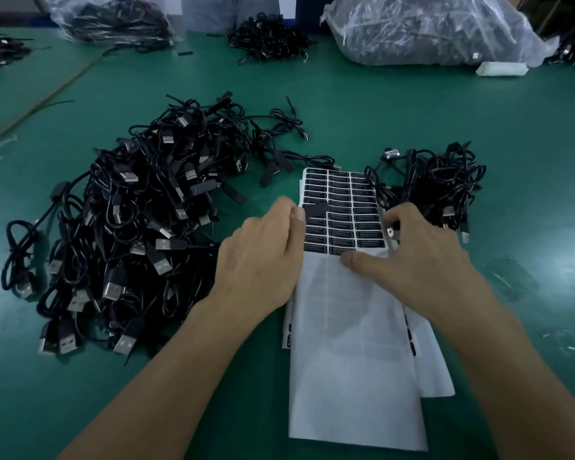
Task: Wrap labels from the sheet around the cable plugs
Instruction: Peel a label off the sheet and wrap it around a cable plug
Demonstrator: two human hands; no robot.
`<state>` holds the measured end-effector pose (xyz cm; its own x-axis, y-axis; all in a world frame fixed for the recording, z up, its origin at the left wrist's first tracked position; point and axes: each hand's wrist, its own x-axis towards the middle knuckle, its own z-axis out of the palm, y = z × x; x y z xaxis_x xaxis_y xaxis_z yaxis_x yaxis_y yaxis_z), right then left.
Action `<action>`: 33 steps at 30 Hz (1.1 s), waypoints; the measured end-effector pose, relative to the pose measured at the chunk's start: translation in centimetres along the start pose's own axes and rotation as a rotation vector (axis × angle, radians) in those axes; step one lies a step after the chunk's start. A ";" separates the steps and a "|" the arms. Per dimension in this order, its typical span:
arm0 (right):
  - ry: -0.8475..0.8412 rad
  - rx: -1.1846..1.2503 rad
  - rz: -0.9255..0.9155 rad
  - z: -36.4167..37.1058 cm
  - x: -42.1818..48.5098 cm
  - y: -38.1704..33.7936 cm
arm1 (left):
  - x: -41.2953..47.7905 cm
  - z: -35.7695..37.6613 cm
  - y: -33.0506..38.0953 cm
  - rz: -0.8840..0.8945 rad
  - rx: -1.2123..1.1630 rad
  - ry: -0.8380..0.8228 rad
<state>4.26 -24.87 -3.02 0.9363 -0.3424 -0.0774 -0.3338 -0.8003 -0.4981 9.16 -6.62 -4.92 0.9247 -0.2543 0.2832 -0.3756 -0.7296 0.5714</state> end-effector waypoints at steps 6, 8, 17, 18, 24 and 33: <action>0.032 0.211 -0.045 -1.0 -0.1 0.0 | -0.4 0.1 -0.1 0.009 -0.217 0.048; 0.062 0.356 -0.080 -1.0 -0.3 -0.5 | -0.5 -0.1 0.1 -0.011 -0.313 0.053; -0.055 0.754 -0.024 1.4 0.0 -1.7 | -0.9 -0.3 0.6 -0.053 -0.213 -0.062; -0.064 0.774 -0.006 1.5 0.1 -1.6 | -0.9 -0.4 0.6 -0.057 -0.212 -0.069; -0.035 0.814 0.011 1.5 0.1 -1.4 | -1.0 -0.6 0.7 -0.058 -0.245 -0.060; -0.012 0.812 -0.013 1.9 -0.1 -1.7 | -1.1 -0.5 0.7 -0.024 -0.296 -0.045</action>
<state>4.95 -22.57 -3.80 0.9423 -0.3264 -0.0743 -0.1444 -0.1960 -0.9699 7.85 -6.56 -4.46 0.9329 -0.2717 0.2363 -0.3490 -0.5208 0.7791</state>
